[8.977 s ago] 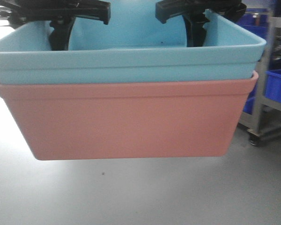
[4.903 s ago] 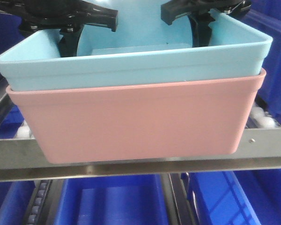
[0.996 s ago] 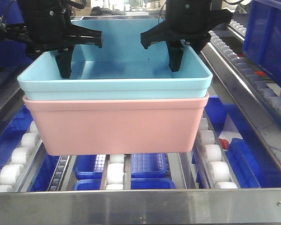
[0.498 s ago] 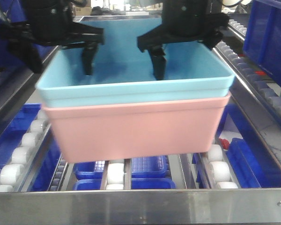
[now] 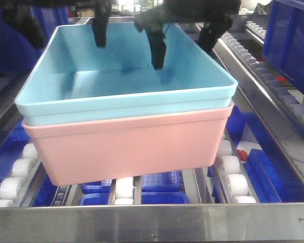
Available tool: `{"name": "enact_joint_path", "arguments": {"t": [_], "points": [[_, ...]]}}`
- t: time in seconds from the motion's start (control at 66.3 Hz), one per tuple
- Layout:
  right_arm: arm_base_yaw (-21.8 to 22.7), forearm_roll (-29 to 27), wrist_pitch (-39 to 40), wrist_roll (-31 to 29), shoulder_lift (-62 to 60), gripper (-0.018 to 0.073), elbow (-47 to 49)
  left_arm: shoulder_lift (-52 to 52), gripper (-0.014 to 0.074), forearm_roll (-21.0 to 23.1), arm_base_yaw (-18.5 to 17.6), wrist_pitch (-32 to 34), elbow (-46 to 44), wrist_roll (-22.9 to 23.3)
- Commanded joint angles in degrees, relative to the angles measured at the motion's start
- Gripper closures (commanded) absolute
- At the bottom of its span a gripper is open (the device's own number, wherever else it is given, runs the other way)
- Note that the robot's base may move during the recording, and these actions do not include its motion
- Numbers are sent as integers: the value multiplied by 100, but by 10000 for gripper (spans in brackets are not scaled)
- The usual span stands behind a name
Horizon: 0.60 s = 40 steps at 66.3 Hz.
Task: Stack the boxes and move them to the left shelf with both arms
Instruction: 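Open both grippers and lift them out of the light-blue bin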
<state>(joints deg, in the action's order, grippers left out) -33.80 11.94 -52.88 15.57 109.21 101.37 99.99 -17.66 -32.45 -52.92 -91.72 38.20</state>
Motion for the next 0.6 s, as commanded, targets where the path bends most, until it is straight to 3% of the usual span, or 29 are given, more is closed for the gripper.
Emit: {"name": "enact_joint_path", "arguments": {"t": [0.0,0.241,0.377,0.483,0.588], "points": [[15,222,154,-59,-566,-53,211,-473,6,-107,-40,22,-202,-67],[15,246,-48,-59,-893,-36,184,-674,12,-253,-310,-356,-202,-197],[15,246,-73,-59,-1070,134,29,-682,24,-577,-615,-553,-202,-197],[15,279,86,-59,-1237,324,-240,-682,130,-709,-778,-633,-202,-179],[15,310,424,-59,-1419,460,-648,-682,339,-717,-789,-595,-178,-118]]}}
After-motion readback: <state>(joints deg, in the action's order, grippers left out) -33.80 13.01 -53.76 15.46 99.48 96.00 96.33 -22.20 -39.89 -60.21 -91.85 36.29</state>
